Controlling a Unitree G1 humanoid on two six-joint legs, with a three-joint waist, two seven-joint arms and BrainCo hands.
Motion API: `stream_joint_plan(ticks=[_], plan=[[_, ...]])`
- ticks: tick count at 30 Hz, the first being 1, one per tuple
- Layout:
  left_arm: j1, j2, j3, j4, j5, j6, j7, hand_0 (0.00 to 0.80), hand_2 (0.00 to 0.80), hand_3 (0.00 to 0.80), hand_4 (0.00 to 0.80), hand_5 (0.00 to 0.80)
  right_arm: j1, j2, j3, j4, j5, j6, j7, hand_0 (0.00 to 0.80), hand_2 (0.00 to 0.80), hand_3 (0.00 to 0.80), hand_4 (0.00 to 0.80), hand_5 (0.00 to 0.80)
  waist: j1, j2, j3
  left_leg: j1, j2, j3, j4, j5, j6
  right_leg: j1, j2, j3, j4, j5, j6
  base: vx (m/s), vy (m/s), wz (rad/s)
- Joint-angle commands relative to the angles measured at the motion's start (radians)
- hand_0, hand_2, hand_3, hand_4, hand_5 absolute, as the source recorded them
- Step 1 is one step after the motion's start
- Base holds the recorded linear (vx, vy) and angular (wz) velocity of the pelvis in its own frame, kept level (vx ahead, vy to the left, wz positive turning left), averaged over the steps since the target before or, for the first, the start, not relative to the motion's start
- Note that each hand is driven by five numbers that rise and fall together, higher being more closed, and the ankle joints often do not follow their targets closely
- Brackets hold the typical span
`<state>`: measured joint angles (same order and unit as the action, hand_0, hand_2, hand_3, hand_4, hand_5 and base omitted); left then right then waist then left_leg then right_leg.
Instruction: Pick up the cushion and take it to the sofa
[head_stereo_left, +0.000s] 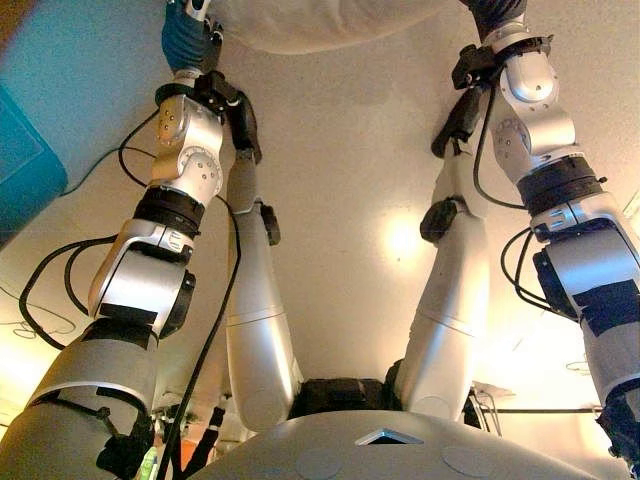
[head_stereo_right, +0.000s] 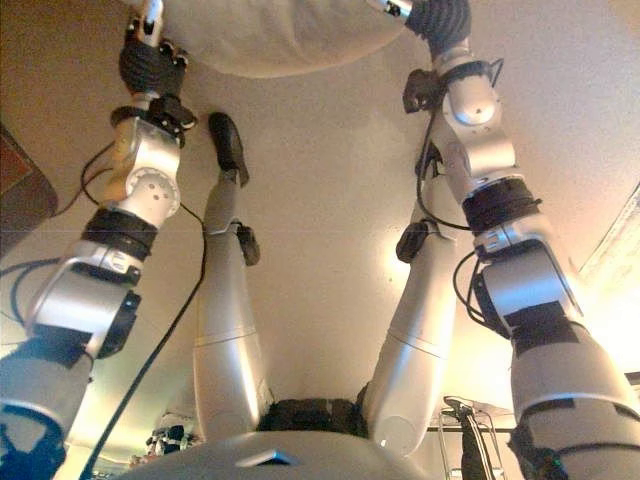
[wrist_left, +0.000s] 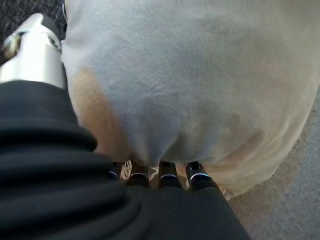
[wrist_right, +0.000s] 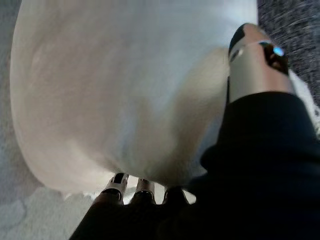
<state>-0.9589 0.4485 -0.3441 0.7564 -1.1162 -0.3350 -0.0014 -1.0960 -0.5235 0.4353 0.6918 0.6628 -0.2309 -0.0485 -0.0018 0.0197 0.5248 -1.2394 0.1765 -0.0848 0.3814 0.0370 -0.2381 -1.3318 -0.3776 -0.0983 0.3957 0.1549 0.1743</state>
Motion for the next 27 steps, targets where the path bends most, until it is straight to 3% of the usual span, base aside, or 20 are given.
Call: stream_joint_plan(ticks=[1,2,3,4,5,6,7,18,19,23,27], plan=[[0.007,-0.093,-0.068,-0.177,0.029,0.032,-0.14,0.0,0.0,0.0,0.0,0.0,-0.018,0.079,0.084,-0.16,0.017,-0.03,0.142,0.0,0.0,0.0,0.0,0.0,0.019,0.074,-0.005,-0.035,0.04,-0.023,-0.038,0.058,0.049,-0.076,-0.039,0.104,0.004,0.046,0.088,0.0,0.0,0.0],[0.008,-0.096,-0.069,-0.182,0.024,0.03,-0.148,0.0,0.0,0.0,0.0,0.0,-0.02,0.084,0.085,-0.159,0.022,-0.033,0.149,0.0,0.0,0.0,0.0,0.0,0.02,0.074,-0.005,-0.037,0.041,-0.025,-0.038,0.059,0.049,-0.079,-0.039,0.104,0.005,0.047,0.088,0.0,0.0,0.0],[0.01,-0.101,-0.069,-0.188,0.019,0.028,-0.154,0.154,0.154,0.154,0.154,0.154,-0.022,0.089,0.085,-0.16,0.027,-0.033,0.157,0.0,0.0,0.0,0.0,0.0,0.022,0.074,-0.005,-0.041,0.041,-0.028,-0.036,0.06,0.048,-0.083,-0.04,0.104,0.006,0.047,0.088,0.0,0.0,0.0],[0.014,-0.107,-0.069,-0.195,0.016,0.021,-0.158,0.405,0.405,0.405,0.405,0.405,-0.022,0.095,0.083,-0.161,0.029,-0.03,0.163,0.0,0.0,0.0,0.0,0.0,0.023,0.075,-0.005,-0.045,0.042,-0.03,-0.034,0.061,0.046,-0.087,-0.041,0.104,0.007,0.048,0.088,0.0,0.0,0.0],[0.017,-0.112,-0.068,-0.201,0.017,0.017,-0.159,0.59,0.59,0.59,0.59,0.59,-0.022,0.1,0.082,-0.161,0.03,-0.026,0.162,0.176,0.176,0.176,0.176,0.176,0.025,0.074,-0.005,-0.048,0.041,-0.032,-0.031,0.061,0.045,-0.088,-0.041,0.103,0.008,0.049,0.088,0.0,0.0,0.0],[0.02,-0.116,-0.066,-0.207,0.015,0.016,-0.166,0.8,0.8,0.8,0.8,0.8,-0.023,0.103,0.081,-0.16,0.031,-0.026,0.163,0.744,0.744,0.744,0.744,0.744,0.027,0.073,-0.005,-0.049,0.041,-0.034,-0.03,0.061,0.045,-0.09,-0.042,0.102,0.008,0.051,0.088,-0.022,-0.037,0.04],[0.025,-0.121,-0.064,-0.215,0.021,0.018,-0.172,0.8,0.8,0.8,0.8,0.8,-0.021,0.106,0.078,-0.158,0.028,-0.029,0.167,0.8,0.8,0.8,0.8,0.8,0.029,0.071,-0.005,-0.048,0.041,-0.036,-0.035,0.062,0.044,-0.087,-0.044,0.098,0.002,0.053,0.088,-0.031,-0.049,0.05],[0.147,-0.145,-0.072,-0.299,0.068,0.012,-0.176,0.8,0.8,0.8,0.8,0.8,0.122,0.112,0.045,-0.192,0.019,-0.119,0.146,0.8,0.8,0.8,0.8,0.8,0.029,0.042,-0.005,0.034,0.054,-0.03,-0.042,0.069,0.044,0.014,-0.054,0.056,-0.033,0.072,0.088,-0.047,-0.059,0.0],[0.184,-0.156,-0.077,-0.304,0.071,0.008,-0.179,0.8,0.8,0.8,0.8,0.8,0.164,0.117,0.047,-0.203,0.013,-0.127,0.138,0.8,0.8,0.8,0.8,0.8,0.033,0.039,-0.005,0.09,0.062,-0.024,-0.042,0.041,0.04,0.068,-0.049,0.051,-0.029,0.042,0.088,0.013,-0.068,-0.06],[0.296,-0.182,-0.098,-0.344,0.114,0.013,-0.181,0.8,0.8,0.8,0.8,0.8,0.299,0.116,0.034,-0.26,-0.036,-0.157,0.09,0.8,0.8,0.8,0.8,0.8,0.036,0.025,-0.005,0.248,0.065,0.007,-0.084,0.044,0.036,0.246,-0.049,0.007,-0.086,0.049,0.088,-0.043,-0.079,-0.15],[0.396,-0.157,-0.106,-0.4,0.155,0.035,-0.173,0.8,0.8,0.8,0.8,0.8,0.436,0.1,0.004,-0.347,-0.091,-0.171,0.053,0.8,0.8,0.8,0.8,0.8,0.04,0.011,-0.005,0.43,0.057,0.035,-0.134,0.036,0.045,0.436,-0.045,-0.03,-0.113,0.029,0.088,-0.063,-0.066,-0.08]])
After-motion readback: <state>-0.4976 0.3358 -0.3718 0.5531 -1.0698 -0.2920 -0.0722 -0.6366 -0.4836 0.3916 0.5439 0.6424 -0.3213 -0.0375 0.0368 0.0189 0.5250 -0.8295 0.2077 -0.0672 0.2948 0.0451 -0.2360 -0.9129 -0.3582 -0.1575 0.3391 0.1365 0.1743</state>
